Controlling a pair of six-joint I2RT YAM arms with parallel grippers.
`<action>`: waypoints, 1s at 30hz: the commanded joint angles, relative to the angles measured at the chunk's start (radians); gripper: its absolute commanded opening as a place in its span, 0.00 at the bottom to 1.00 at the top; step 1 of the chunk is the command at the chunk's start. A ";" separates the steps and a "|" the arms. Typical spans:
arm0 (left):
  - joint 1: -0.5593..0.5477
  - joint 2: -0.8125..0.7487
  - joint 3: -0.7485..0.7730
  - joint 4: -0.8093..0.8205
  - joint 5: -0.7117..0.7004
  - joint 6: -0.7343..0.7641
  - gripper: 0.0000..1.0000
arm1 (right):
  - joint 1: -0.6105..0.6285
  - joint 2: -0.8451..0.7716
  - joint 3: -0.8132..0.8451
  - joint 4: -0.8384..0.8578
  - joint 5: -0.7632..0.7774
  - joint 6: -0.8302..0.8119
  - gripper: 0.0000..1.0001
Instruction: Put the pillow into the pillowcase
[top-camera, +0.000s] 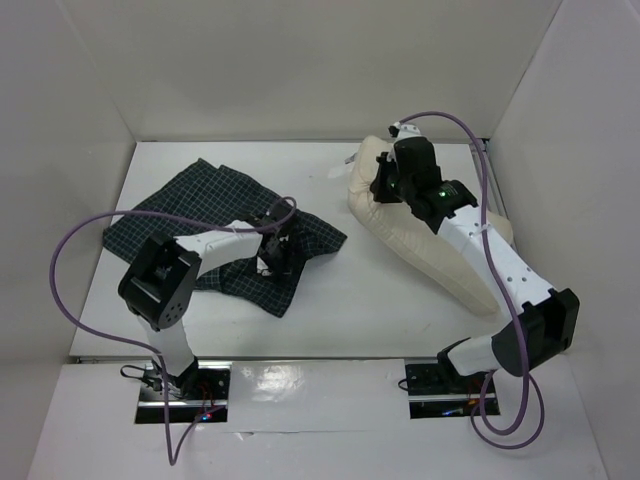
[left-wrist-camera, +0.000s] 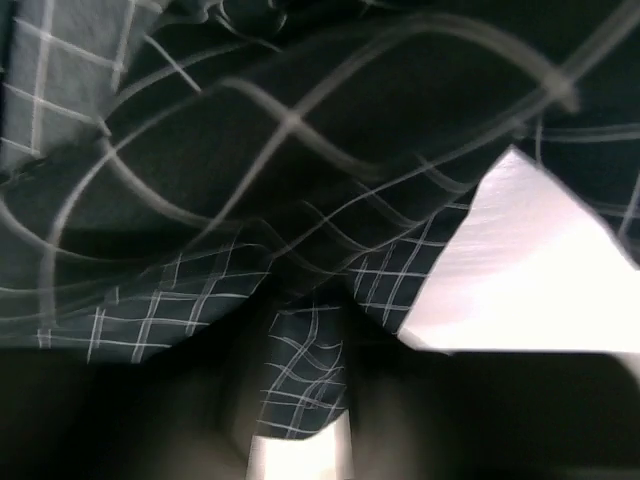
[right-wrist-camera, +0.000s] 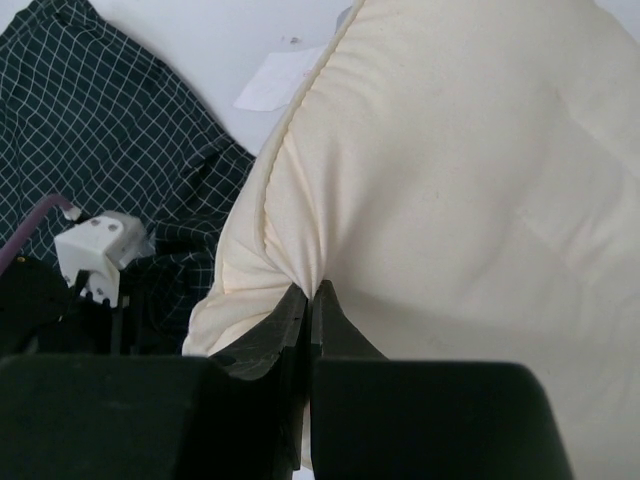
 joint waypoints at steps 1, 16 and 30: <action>-0.007 0.015 0.027 0.048 -0.014 -0.009 0.32 | -0.021 -0.051 0.028 0.006 0.034 -0.018 0.00; -0.214 -0.060 0.220 -0.163 0.383 0.255 0.27 | -0.125 -0.073 0.029 0.006 -0.004 -0.027 0.00; -0.038 -0.037 0.254 -0.302 0.053 0.292 0.67 | -0.125 -0.102 0.000 0.006 -0.041 -0.027 0.00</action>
